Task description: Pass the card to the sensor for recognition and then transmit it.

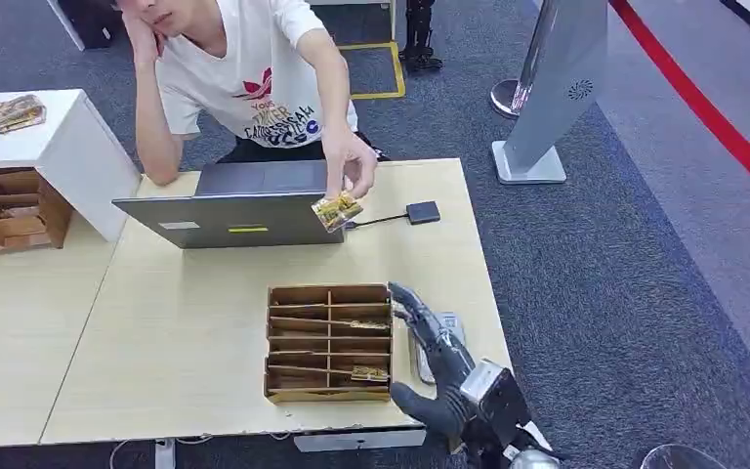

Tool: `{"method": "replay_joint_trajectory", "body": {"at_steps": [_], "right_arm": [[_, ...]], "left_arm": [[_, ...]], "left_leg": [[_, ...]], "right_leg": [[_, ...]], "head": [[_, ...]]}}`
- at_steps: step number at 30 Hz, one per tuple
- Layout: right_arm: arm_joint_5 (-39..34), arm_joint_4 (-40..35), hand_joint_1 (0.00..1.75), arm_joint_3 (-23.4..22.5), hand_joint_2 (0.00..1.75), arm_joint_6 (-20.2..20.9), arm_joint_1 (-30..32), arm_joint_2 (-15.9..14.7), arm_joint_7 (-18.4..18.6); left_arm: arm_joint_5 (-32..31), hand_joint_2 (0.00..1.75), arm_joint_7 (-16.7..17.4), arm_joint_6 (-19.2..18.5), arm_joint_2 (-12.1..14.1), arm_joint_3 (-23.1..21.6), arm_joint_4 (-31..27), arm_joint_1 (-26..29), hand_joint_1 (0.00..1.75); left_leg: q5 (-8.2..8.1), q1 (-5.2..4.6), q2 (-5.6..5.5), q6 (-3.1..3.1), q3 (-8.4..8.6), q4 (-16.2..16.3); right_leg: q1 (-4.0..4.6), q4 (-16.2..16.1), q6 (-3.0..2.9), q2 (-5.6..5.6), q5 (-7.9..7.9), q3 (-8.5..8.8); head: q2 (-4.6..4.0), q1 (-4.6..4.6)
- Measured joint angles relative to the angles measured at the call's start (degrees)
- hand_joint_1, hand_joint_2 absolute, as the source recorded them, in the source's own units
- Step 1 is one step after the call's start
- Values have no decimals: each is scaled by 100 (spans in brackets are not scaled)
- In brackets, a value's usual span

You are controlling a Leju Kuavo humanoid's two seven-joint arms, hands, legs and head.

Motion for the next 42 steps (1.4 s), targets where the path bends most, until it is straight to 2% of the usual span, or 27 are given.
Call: {"method": "replay_joint_trajectory", "body": {"at_steps": [7, 10, 12, 17, 24, 29, 35, 36, 37, 38, 39, 40, 42], "right_arm": [[1959, -138, 0, 208, 175, -1799, -435, 33, 35], [3262, -127, 0, 334, 175, -2739, -602, 87, 227], [3757, -105, 0, 407, 175, -3029, -714, 120, 315], [4678, 30, 0, 525, 175, -3330, -946, 190, 623], [6094, 433, 0, 623, 175, -3411, -1353, 208, 1087], [6792, 889, 0, 664, 175, -3409, -1742, 210, 1379], [7345, 1440, 0, 675, 175, -3461, -2130, 256, 1552], [7440, 1528, 17, 678, 175, -3485, -2192, 273, 1576], [7501, 1607, 66, 680, 175, -3507, -2240, 289, 1596], [7557, 1680, 159, 684, 175, -3527, -2285, 306, 1611], [7605, 1748, 159, 689, 175, -3544, -2332, 326, 1617], [7632, 1799, 175, 691, 175, -3558, -2370, 345, 1628], [7673, 1860, 175, 699, 175, -3608, -2412, 385, 1648]], "left_arm": [[0, 175, 2, 11, -13, -2, 0, 0, 0], [-4, 175, 28, 2, -20, -2, 0, -4, 0], [-4, 175, 37, -2, -26, -2, 0, -4, 0], [-22, 175, 44, -66, -31, -15, -2, -9, 0], [-66, 175, 59, -179, -26, -66, -2, -16, 0], [-129, 175, 94, -245, -24, -135, 0, -25, 0], [-227, 175, 127, -291, -4, -216, 0, -38, 0], [-243, 175, 136, -300, 0, -221, 0, -39, 0], [-265, 175, 144, -299, 2, -225, 0, -42, 0], [-288, 175, 144, -304, 2, -234, 0, -46, 0], [-297, 175, 144, -308, 2, -245, 0, -48, 0], [-310, 175, 146, -310, 2, -249, -2, -51, 0], [-310, 175, 146, -315, 2, -251, 0, -58, 0]], "left_leg": [[0, 0, -1, 0, -1, 0], [0, 0, 0, 0, 0, 0], [0, 1, 0, 0, 1, 0], [0, 0, 0, 0, 0, 0], [3, 0, 0, 0, 0, 0], [3, 0, 0, 0, 1, 0], [4, 0, -1, 0, 1, 0], [4, 0, -1, 0, 1, 0], [4, 0, -1, 0, 1, 0], [4, 0, -1, 0, 1, 0], [4, 0, -2, 0, 1, 0], [4, 0, -1, 0, 1, 0], [4, 0, -1, 0, 1, 0]], "right_leg": [[0, 0, 0, 0, 1, 0], [0, 0, 0, 0, 1, -1], [0, 0, 0, 0, 0, -1], [0, 1, 0, 0, 1, 0], [0, 1, -1, 0, 2, 0], [0, 1, -2, 0, 3, 0], [0, 2, -2, 0, 3, 0], [0, 2, -2, 0, 3, 0], [0, 2, -2, 0, 3, 0], [0, 2, -2, 0, 3, 0], [0, 2, -2, 0, 3, 0], [0, 2, -2, 0, 3, 0], [0, 2, -2, -1, 3, 0]], "head": [[0, 0], [0, 0], [0, 0], [0, 2], [0, 0], [0, 0], [0, 2], [0, 0], [0, 2], [0, 0], [0, 2], [0, 0], [0, 2]]}}
